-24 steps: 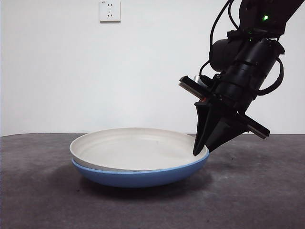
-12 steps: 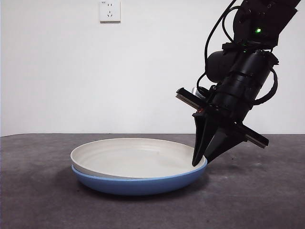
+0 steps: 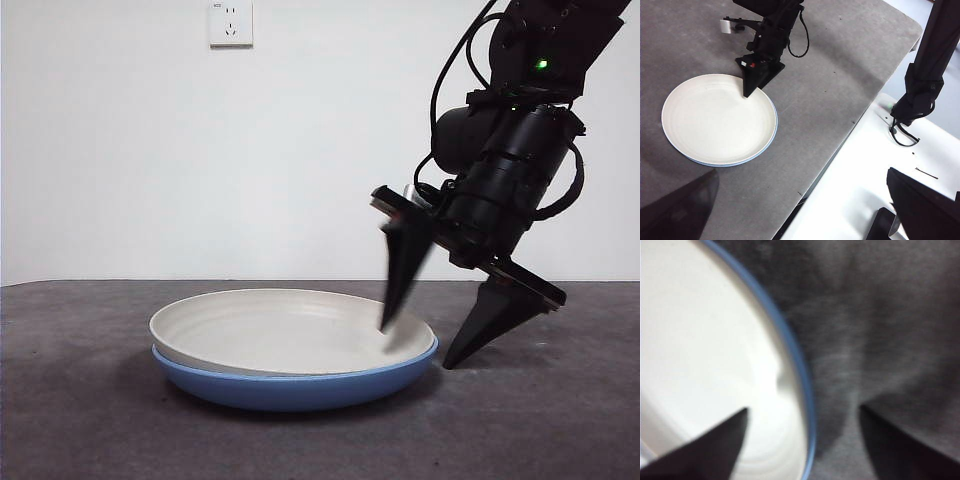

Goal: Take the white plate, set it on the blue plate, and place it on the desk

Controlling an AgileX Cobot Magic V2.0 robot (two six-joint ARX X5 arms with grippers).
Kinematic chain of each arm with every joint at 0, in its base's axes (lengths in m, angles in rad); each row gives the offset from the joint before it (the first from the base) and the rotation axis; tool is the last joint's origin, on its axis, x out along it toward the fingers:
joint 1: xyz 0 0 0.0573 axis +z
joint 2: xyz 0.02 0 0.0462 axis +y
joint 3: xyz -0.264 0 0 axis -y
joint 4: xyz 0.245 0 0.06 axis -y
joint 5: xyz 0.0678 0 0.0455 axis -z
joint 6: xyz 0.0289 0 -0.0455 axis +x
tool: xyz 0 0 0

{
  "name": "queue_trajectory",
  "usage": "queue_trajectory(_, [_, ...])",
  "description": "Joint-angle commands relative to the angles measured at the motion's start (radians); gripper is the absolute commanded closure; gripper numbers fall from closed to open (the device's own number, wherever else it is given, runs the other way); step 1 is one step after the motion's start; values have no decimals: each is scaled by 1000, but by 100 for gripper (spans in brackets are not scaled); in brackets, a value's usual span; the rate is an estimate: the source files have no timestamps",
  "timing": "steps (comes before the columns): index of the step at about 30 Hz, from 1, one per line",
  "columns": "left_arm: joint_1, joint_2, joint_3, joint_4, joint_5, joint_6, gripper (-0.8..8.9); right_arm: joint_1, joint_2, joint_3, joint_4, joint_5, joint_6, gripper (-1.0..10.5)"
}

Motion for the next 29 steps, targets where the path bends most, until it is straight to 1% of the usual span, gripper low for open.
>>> queue_trajectory(1, [-6, 5, 9, 0, -2, -2, 251, -1, -5, 35, -13, 10, -16, 491])
queue_trajectory(4, [-8, 5, 9, 0, -2, -2, 251, -1, -45, 63, -34, 32, -18, 485])
queue_trajectory(8, [-8, 5, 9, 0, -2, -2, 251, 3, -127, 114, -101, 110, -43, 437])
queue_trajectory(12, [-14, 5, 9, 0, -2, -2, 251, 15, -250, 132, -162, 191, -55, 388])
queue_trajectory(16, [-20, 5, 9, 0, -2, -2, 251, 35, -400, 132, -244, 289, -70, 388])
queue_trajectory(19, [-20, 5, 9, 1, -2, -2, 251, 67, -515, 130, -331, 404, -73, 388])
queue_trajectory(21, [-20, 5, 9, 2, -2, -2, 251, 96, -582, 130, -385, 452, -73, 388])
queue_trajectory(23, [-20, 5, 9, 2, -2, 1, 251, 131, -645, 130, -418, 473, -73, 388])
queue_trajectory(26, [-20, 5, 9, 4, -2, 2, 251, 197, -735, 130, -448, 476, -68, 388])
queue_trajectory(29, [-20, 5, 9, 5, -2, 1, 251, 266, -806, 129, -487, 478, -47, 389])
